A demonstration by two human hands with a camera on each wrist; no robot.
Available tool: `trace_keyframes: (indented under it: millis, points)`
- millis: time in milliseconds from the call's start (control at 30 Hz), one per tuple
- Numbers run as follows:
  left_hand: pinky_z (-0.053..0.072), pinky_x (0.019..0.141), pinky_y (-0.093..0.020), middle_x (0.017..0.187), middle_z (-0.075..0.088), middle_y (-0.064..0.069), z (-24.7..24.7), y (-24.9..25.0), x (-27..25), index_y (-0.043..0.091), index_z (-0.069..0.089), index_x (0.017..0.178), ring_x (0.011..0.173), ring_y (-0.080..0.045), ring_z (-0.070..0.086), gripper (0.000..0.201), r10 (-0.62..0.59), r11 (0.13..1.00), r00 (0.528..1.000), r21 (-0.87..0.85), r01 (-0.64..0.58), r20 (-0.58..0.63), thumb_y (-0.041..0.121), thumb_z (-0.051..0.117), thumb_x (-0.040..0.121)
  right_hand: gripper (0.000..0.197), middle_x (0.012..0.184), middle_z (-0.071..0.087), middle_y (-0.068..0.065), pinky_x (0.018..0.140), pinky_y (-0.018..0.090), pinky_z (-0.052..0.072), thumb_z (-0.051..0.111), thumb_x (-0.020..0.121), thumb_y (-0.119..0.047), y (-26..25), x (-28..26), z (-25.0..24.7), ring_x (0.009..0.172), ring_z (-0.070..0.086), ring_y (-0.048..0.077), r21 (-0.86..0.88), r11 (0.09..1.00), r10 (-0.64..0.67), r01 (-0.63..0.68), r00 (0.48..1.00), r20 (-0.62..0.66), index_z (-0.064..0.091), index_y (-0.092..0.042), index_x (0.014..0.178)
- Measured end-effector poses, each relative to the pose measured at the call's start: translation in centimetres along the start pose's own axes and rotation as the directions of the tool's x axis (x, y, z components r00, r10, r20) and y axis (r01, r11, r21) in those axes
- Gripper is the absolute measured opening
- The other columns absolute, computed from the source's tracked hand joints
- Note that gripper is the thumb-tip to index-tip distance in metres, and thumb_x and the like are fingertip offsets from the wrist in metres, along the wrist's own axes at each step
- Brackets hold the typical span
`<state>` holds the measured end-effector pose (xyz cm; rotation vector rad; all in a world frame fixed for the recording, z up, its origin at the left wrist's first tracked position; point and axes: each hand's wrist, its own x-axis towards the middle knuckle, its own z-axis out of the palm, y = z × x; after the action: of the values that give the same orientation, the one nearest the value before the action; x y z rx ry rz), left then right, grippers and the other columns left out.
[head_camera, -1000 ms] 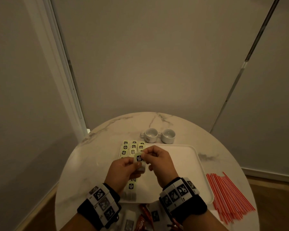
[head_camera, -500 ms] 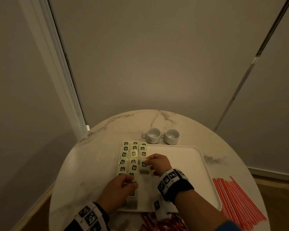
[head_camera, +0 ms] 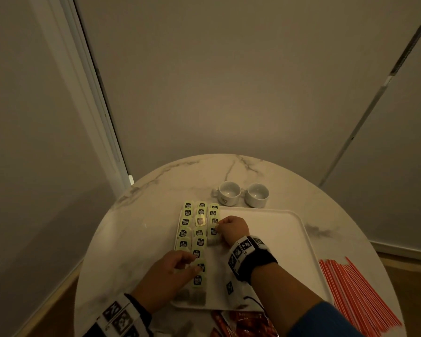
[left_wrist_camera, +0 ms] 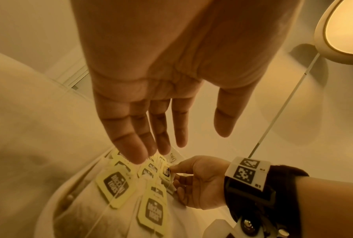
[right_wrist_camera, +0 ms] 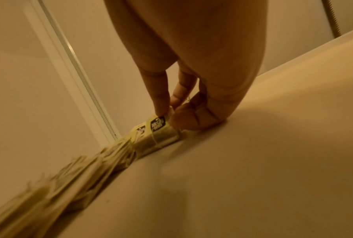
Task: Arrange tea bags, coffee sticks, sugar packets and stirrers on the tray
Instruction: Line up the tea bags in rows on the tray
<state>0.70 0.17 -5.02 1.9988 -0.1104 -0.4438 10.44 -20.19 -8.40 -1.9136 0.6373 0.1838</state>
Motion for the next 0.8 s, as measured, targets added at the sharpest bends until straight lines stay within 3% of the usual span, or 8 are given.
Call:
trace_keyframes:
  millis: [200, 267, 333, 400, 533, 600, 667, 800]
  points:
    - [0.052, 0.087, -0.03, 0.105, 0.065, 0.005, -0.4, -0.1, -0.2, 0.031, 0.06, 0.106, 0.095, -0.009, 0.062, 0.02, 0.045, 0.996, 0.999, 0.074, -0.045, -0.01, 0.034, 0.066, 0.087, 0.01, 0.085, 0.063, 0.006, 0.075, 0.032, 0.051, 0.067, 0.08, -0.012, 0.1, 0.5, -0.2, 0.084, 0.06, 0.024, -0.03, 1.0, -0.003, 0.001, 0.998, -0.063, 0.058, -0.014, 0.076]
    - [0.052, 0.082, -0.023, 0.103, 0.064, 0.007, -0.7, 0.1, -0.6, 0.03, 0.06, 0.108, 0.092, -0.008, 0.062, 0.02, 0.062, 0.989, 0.998, 0.132, -0.059, -0.014, 0.034, 0.064, 0.088, 0.008, 0.087, 0.063, 0.009, 0.077, 0.037, 0.054, 0.065, 0.082, -0.013, 0.2, 0.2, -0.7, 0.085, 0.061, 0.027, -0.017, 1.0, 0.005, -0.006, 0.999, -0.052, 0.058, -0.011, 0.079]
    - [0.049, 0.075, -0.016, 0.101, 0.062, 0.011, -1.0, 0.4, -1.1, 0.03, 0.059, 0.107, 0.088, -0.005, 0.06, 0.018, 0.079, 0.976, 0.997, 0.205, -0.079, 0.008, 0.033, 0.062, 0.09, 0.011, 0.082, 0.062, 0.012, 0.07, 0.038, 0.054, 0.064, 0.085, -0.013, 0.3, -0.4, -1.4, 0.075, 0.06, 0.028, 0.037, 0.999, 0.024, -0.024, 1.0, -0.009, 0.056, -0.01, 0.077]
    - [0.047, 0.074, -0.013, 0.1, 0.061, 0.014, -1.0, 0.7, -1.8, 0.031, 0.059, 0.105, 0.087, -0.002, 0.058, 0.016, 0.08, 0.947, 0.996, 0.308, -0.087, 0.038, 0.034, 0.063, 0.089, 0.01, 0.076, 0.058, 0.011, 0.057, 0.033, 0.048, 0.062, 0.088, -0.013, 0.4, -2.0, -2.3, 0.064, 0.055, 0.024, 0.114, 0.993, 0.033, -0.036, 0.999, 0.031, 0.056, -0.007, 0.082]
    - [0.05, 0.081, -0.024, 0.1, 0.062, 0.007, 0.1, 0.6, -3.5, 0.026, 0.062, 0.099, 0.089, -0.009, 0.058, 0.021, -0.016, 0.784, 0.993, 0.617, -0.062, 0.12, 0.042, 0.06, 0.086, 0.01, 0.079, 0.058, 0.007, 0.055, 0.028, 0.043, 0.059, 0.09, -0.014, 1.1, -6.6, -3.5, 0.065, 0.055, 0.02, 0.216, 0.976, -0.032, 0.009, 0.994, 0.102, 0.059, -0.005, 0.091]
    - [0.051, 0.085, -0.029, 0.108, 0.064, 0.004, 0.9, 0.5, -4.4, 0.029, 0.063, 0.106, 0.096, -0.014, 0.061, 0.028, -0.084, 0.678, 0.989, 0.735, -0.031, 0.119, 0.044, 0.056, 0.083, 0.016, 0.08, 0.059, 0.007, 0.055, 0.027, 0.042, 0.057, 0.09, -0.014, 1.7, -9.1, -3.8, 0.065, 0.055, 0.019, 0.243, 0.97, -0.06, 0.024, 0.988, 0.142, 0.062, 0.0, 0.098]
    - [0.052, 0.088, -0.03, 0.117, 0.064, 0.003, 1.8, 0.1, -4.8, 0.033, 0.058, 0.12, 0.103, -0.016, 0.061, 0.044, -0.135, 0.608, 0.987, 0.794, 0.009, 0.092, 0.047, 0.053, 0.08, 0.021, 0.08, 0.06, 0.006, 0.054, 0.027, 0.043, 0.057, 0.09, -0.014, 2.2, -11.1, -3.9, 0.065, 0.056, 0.018, 0.219, 0.975, -0.078, 0.039, 0.982, 0.172, 0.062, 0.002, 0.102]
    - [0.051, 0.091, -0.035, 0.125, 0.06, 0.002, 2.7, -1.2, -5.0, 0.03, 0.053, 0.127, 0.11, -0.019, 0.06, 0.05, -0.147, 0.523, 0.985, 0.852, 0.002, 0.089, 0.052, 0.051, 0.082, 0.016, 0.08, 0.063, 0.005, 0.053, 0.026, 0.043, 0.059, 0.09, -0.017, 3.4, -13.8, -3.8, 0.065, 0.056, 0.016, 0.115, 0.987, -0.133, 0.111, 0.969, 0.207, 0.064, -0.002, 0.095]
